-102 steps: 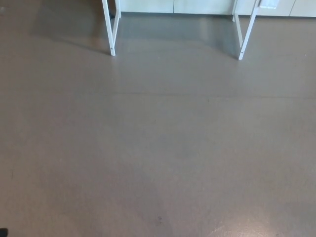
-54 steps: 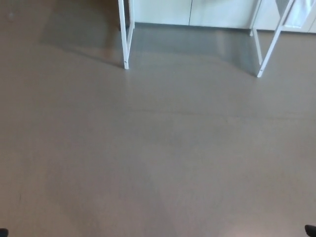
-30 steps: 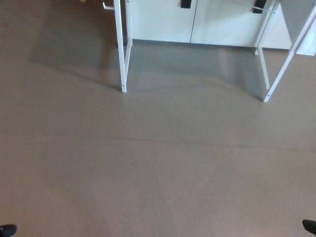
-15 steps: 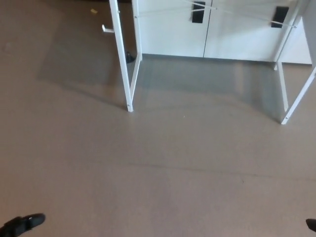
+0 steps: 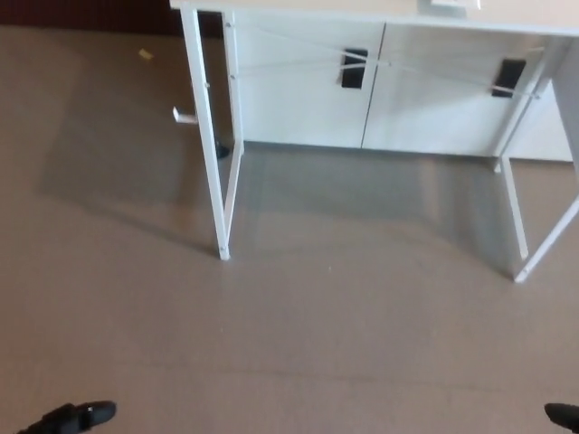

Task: The robot walk towards a table in front and then clicks the light switch button using the right hand's index finger

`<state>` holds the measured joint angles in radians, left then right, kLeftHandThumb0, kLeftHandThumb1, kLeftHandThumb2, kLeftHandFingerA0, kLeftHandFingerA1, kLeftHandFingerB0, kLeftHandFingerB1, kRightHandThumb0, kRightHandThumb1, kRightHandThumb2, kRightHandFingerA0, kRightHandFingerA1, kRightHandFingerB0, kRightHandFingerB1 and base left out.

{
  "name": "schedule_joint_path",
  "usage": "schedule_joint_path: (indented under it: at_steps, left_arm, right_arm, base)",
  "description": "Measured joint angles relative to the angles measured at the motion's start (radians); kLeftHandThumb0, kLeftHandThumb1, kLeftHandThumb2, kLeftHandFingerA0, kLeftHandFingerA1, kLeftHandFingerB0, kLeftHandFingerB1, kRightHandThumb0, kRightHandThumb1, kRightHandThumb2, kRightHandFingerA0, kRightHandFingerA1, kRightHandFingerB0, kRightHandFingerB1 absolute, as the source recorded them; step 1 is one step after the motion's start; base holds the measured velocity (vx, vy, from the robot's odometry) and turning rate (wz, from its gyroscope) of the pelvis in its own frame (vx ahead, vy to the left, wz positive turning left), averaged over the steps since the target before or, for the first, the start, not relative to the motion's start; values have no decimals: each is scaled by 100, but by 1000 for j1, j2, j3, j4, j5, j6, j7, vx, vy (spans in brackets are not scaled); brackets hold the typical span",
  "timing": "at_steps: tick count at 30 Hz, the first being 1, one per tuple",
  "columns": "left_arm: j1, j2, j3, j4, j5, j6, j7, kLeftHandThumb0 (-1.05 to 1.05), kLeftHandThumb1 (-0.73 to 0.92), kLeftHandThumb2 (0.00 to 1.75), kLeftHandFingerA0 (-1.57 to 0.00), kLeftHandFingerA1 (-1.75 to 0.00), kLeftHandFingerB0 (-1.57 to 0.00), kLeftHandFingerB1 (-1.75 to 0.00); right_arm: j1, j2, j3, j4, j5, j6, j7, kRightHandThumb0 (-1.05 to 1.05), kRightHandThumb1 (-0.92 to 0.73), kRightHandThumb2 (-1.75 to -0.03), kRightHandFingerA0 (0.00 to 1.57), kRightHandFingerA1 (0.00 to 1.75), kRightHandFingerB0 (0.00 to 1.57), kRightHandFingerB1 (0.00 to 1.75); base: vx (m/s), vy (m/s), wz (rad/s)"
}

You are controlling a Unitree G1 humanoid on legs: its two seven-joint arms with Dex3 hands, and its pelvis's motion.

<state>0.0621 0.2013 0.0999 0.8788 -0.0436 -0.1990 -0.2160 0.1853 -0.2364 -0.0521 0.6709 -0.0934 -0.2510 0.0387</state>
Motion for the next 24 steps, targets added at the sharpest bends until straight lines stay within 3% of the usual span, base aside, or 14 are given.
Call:
schedule_joint_path:
  at_steps: [5, 6, 7, 8, 10, 11, 12, 15, 16, 19, 21, 22, 23, 24]
  left_arm:
    - [6, 12, 13, 29, -5, -18, -11, 3, 36, 50, -44, -52, -38, -46]
    - [2, 16, 20, 33, -8, -21, -15, 7, 20, 77, -29, -59, -24, -57]
    - [-1, 12, 23, 36, -11, -23, -20, 7, 20, 77, -29, -59, -24, -57]
    - [-6, 10, 30, 38, -16, -25, -28, 7, 18, 76, -28, -59, -23, -56]
    - [-9, 7, 43, 45, -24, -26, -44, 6, 14, 74, -29, -59, -22, -56]
    - [-9, 6, 45, 48, -25, -26, -50, 5, 14, 73, -28, -59, -21, -56]
    - [-11, 5, 46, 51, -26, -26, -54, 5, 13, 73, -27, -59, -21, -56]
    - [-16, 5, 49, 60, -30, -27, -67, 2, 12, 72, -28, -59, -22, -56]
    - [-16, 5, 49, 65, -31, -27, -72, 0, 29, 49, -40, -52, -33, -45]
    - [-17, 4, 47, 75, -32, -29, -81, 0, 28, 49, -41, -53, -34, -45]
    - [-25, 4, 45, 79, -32, -35, -82, 1, 28, 48, -43, -51, -37, -45]
    - [-27, 8, 46, 79, -33, -38, -83, 1, 27, 48, -44, -52, -37, -45]
    - [-28, 13, 47, 78, -34, -42, -83, -2, 27, 47, -45, -52, -37, -45]
    - [-28, 17, 47, 79, -34, -46, -83, -2, 27, 47, -45, -52, -37, -45]
  right_arm:
    - [1, 3, -4, -5, 10, 2, 17, -20, -50, -94, 29, 58, 16, 51]
    - [-1, 6, -1, -9, 13, -2, 24, -30, -49, -93, 25, 57, 11, 49]
    - [-2, 0, -5, -11, 16, -4, 30, -30, -49, -93, 25, 57, 11, 49]
    - [-2, -3, -10, -11, 24, -7, 40, -47, -64, -74, 26, 49, 16, 42]
    - [-6, -5, -15, -10, 43, -12, 76, -58, -63, -78, 18, 48, 8, 41]
    - [-7, -5, -16, -11, 51, -12, 92, -36, -57, -108, 0, 49, 0, 50]
    - [-9, -4, -18, -12, 62, -12, 109, -60, -72, -64, 12, 39, 6, 25]
    - [-7, -2, -25, -17, 95, -6, 162, -67, -70, -80, 7, 42, 2, 23]
    - [-5, -2, -26, -18, 108, -3, 186, -72, -54, -91, 1, 42, 0, 29]
    - [1, -1, -27, -18, 138, 5, 242, -74, -54, -92, 1, 43, 0, 30]
    - [0, 0, -25, -17, 149, 4, 273, -75, -53, -92, 6, 48, 0, 33]
    - [0, 0, -20, -18, 152, 4, 287, -69, -74, -63, 12, 38, 4, 26]
    - [0, 0, -16, -23, 154, 3, 300, -72, -57, -92, 10, 48, 0, 34]
    - [-1, -1, -13, -26, 156, 1, 310, -67, -74, -65, 15, 40, 6, 24]
  base:
    - [361, -235, 14]
    - [461, -351, 72]
    - [445, -343, 51]
    - [428, -350, 19]
    - [356, -225, 4]
    - [224, -92, -4]
    - [199, -59, -9]
    - [207, -30, -15]
    - [208, -9, -25]
    - [261, 95, -2]
    - [345, 170, -3]
    - [340, 159, -22]
    - [333, 154, 1]
    - [312, 142, 8]
